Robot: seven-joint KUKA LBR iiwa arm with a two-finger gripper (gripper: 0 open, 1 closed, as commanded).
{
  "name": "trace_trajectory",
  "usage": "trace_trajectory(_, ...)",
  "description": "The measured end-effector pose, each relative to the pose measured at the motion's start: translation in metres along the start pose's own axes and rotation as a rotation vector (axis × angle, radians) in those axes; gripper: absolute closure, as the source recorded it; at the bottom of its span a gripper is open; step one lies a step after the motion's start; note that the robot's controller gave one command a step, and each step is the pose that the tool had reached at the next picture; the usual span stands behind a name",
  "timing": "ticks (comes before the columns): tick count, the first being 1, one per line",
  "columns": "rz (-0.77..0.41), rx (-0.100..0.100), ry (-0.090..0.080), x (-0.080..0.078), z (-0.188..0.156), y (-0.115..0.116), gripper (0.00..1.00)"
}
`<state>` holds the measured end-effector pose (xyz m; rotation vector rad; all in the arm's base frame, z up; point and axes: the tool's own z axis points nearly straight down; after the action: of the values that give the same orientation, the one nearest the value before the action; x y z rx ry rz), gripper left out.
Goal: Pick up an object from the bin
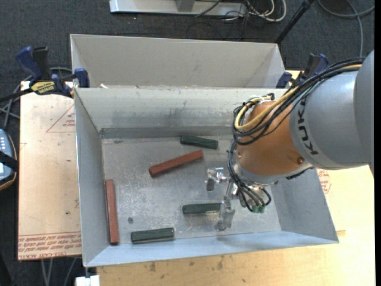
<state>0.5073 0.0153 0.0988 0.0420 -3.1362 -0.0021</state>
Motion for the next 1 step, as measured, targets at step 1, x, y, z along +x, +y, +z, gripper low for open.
trace_trajectory(1,-0.074,0.001,-0.005,0.0223,0.0135,0.0096,1.00)
